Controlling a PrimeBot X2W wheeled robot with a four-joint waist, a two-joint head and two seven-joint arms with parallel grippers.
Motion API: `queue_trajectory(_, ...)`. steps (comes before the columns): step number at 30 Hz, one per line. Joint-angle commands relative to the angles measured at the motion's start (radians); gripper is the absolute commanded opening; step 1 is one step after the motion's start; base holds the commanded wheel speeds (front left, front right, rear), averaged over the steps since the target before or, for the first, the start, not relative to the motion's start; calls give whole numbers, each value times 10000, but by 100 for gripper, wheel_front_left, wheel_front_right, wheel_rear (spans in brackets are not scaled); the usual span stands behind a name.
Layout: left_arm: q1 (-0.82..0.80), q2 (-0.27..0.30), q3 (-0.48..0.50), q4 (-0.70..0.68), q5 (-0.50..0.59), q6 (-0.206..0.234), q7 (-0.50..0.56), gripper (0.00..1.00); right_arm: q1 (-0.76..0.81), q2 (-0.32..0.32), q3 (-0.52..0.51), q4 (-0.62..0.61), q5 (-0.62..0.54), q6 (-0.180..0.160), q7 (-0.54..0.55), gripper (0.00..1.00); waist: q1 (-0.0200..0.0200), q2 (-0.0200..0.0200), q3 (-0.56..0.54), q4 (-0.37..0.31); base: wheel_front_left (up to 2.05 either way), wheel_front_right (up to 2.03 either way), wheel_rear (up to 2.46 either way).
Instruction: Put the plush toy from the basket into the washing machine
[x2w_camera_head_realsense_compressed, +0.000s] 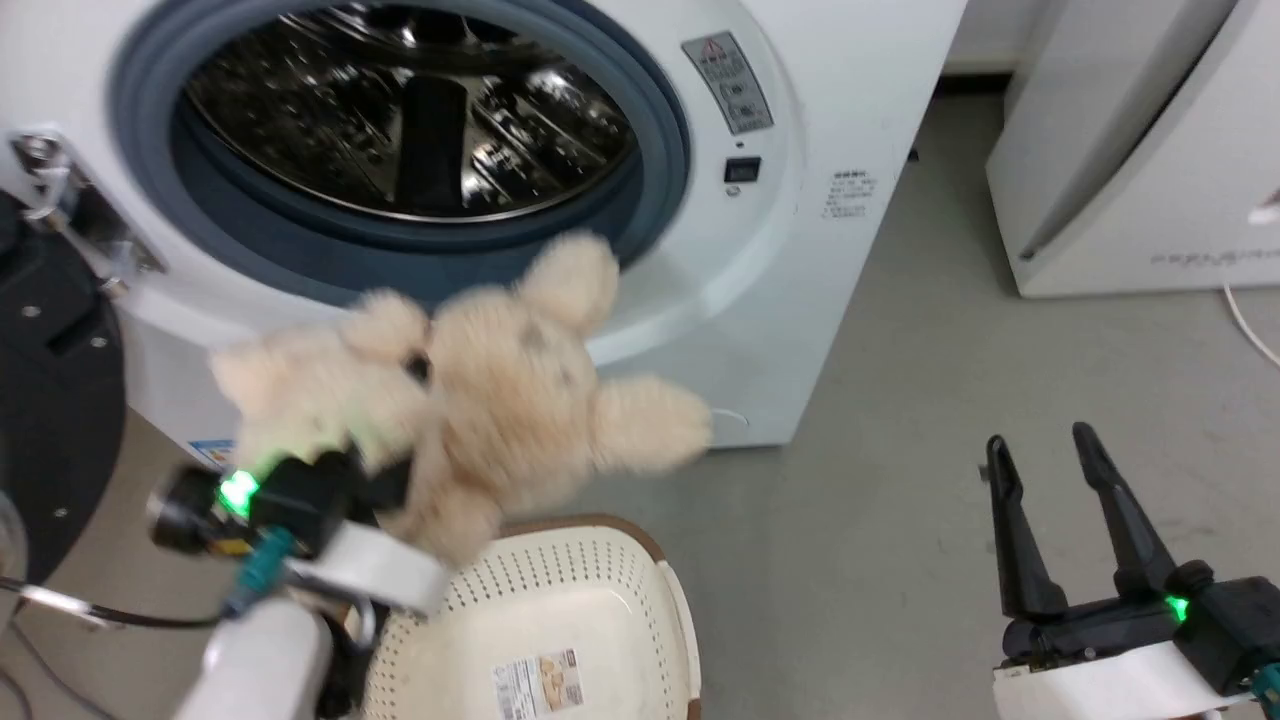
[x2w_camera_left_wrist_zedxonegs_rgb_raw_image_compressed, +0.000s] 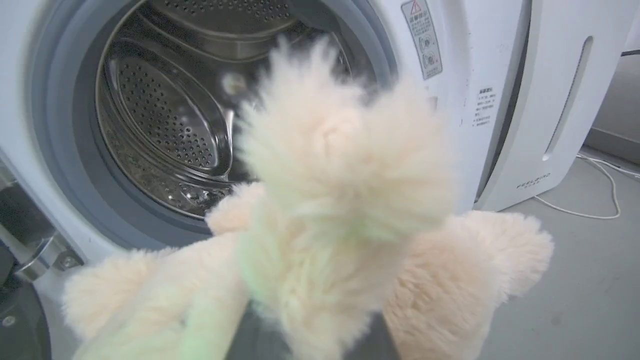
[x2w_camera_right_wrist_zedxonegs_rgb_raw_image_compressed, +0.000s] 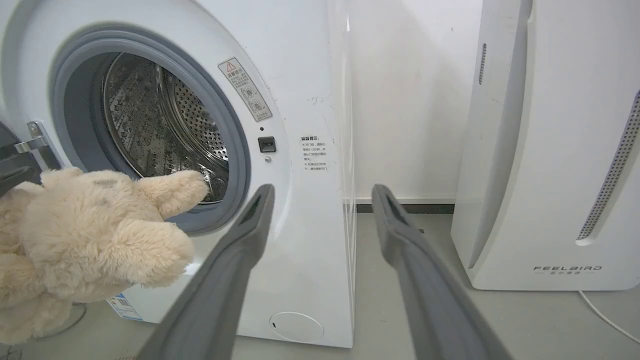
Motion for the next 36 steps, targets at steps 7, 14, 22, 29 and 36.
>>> queue_trajectory(7,-1887,394,816,-654,-252,-73,54,0,-416,-2,16,-493,-2,-9,-44,100,2,0,1509,-556,0,0,0)
queue_trajectory(14,-4691,1060,1194,-338,-251,-413,771,0,-977,-2,-56,-871,195,-9,-44,100,2,0,3199,-1044,0,0,0)
queue_trajectory(22,-7777,1917,1161,1097,92,-891,1455,0,-1468,-2,-159,-1180,548,-9,-44,100,2,0,4678,-1566,0,0,0)
queue_trajectory(29,-10290,2453,709,3150,598,-1173,1749,0,-1744,-2,-38,-1294,810,-9,-44,100,2,0,5636,-1926,0,0,0)
queue_trajectory(36,-11861,2608,-294,5319,857,-1406,2342,0,-1946,-2,74,-1426,961,-9,-44,100,2,0,6211,-2100,0,0,0)
